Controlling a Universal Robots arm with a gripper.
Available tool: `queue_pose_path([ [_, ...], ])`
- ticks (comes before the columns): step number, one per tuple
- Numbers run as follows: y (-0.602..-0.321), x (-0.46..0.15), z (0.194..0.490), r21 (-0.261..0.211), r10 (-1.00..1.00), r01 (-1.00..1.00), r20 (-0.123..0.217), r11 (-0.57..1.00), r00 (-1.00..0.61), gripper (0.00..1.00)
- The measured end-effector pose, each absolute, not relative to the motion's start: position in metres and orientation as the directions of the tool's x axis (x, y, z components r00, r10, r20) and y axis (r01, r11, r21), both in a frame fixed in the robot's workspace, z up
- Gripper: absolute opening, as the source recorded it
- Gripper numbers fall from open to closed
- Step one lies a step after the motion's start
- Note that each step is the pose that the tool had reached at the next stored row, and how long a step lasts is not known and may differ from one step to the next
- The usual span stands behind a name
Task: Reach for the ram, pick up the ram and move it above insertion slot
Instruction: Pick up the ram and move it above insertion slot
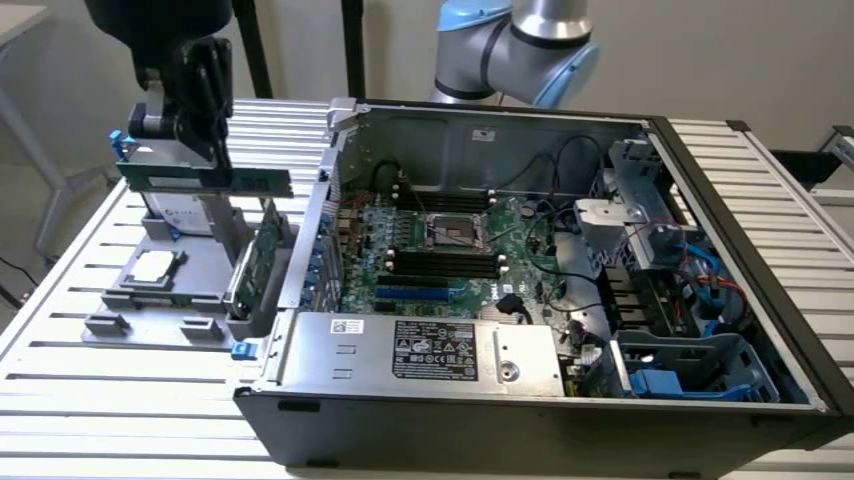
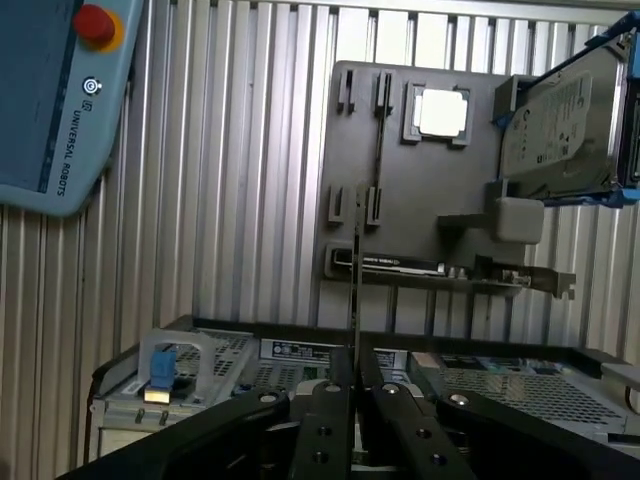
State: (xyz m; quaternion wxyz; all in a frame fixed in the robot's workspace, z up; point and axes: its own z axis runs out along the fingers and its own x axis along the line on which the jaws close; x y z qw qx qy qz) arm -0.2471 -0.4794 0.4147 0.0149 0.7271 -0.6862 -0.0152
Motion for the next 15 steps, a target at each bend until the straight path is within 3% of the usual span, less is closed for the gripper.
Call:
queue_pose_path([
  [15, -0.479, -0.179, 0.416, 0.043, -0.998, -0.997, -0.002, -0.058, 0.058, 0.14],
])
